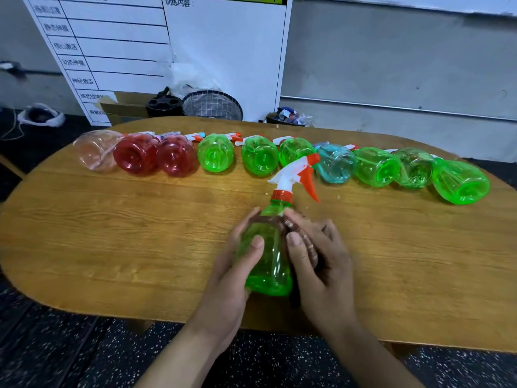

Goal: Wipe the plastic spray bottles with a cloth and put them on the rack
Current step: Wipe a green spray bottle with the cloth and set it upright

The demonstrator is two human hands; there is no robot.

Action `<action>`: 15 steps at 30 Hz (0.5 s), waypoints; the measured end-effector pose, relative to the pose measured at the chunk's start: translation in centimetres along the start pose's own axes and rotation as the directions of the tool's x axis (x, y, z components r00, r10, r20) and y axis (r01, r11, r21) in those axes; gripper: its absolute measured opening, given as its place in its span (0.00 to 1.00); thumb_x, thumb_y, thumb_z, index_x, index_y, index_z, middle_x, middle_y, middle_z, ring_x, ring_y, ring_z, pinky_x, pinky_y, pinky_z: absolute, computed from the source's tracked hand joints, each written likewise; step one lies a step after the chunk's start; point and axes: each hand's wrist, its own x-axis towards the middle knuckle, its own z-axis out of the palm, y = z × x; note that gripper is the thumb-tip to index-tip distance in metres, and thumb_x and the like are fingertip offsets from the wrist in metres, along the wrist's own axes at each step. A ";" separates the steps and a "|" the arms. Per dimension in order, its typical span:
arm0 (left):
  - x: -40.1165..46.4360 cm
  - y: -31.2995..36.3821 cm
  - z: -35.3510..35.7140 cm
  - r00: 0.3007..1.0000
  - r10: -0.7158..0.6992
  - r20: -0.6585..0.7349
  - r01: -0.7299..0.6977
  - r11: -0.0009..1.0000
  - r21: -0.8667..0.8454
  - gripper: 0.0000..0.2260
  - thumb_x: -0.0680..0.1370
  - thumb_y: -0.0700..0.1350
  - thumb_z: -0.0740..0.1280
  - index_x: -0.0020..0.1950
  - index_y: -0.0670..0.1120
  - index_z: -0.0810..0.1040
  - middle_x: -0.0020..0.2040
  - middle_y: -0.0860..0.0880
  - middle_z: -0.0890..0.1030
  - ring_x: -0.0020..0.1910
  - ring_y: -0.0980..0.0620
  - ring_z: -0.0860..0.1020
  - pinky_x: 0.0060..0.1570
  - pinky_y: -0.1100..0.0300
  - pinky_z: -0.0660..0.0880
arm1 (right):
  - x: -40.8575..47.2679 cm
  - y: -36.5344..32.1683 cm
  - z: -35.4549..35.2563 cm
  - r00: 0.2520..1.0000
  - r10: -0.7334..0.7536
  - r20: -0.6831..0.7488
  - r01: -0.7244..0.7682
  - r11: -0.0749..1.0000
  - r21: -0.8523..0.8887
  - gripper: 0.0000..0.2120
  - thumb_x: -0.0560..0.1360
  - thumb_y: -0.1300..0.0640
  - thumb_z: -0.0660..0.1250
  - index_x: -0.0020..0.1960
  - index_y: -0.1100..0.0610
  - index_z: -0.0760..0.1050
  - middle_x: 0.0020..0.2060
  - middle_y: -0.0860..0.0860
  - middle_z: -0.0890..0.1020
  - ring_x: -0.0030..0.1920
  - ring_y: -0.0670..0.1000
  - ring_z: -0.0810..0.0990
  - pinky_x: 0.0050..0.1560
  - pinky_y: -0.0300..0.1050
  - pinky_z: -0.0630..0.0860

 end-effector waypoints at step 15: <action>0.0 -1.0 -0.1 0.997 0.058 -0.050 -0.054 0.994 0.091 0.14 0.81 0.52 0.68 0.66 0.54 0.84 0.64 0.45 0.85 0.64 0.43 0.83 0.65 0.39 0.79 | 0.8 1.0 -0.3 0.995 -0.098 -0.006 0.097 0.992 -0.085 0.15 0.83 0.49 0.63 0.68 0.44 0.79 0.52 0.45 0.80 0.53 0.42 0.79 0.54 0.32 0.72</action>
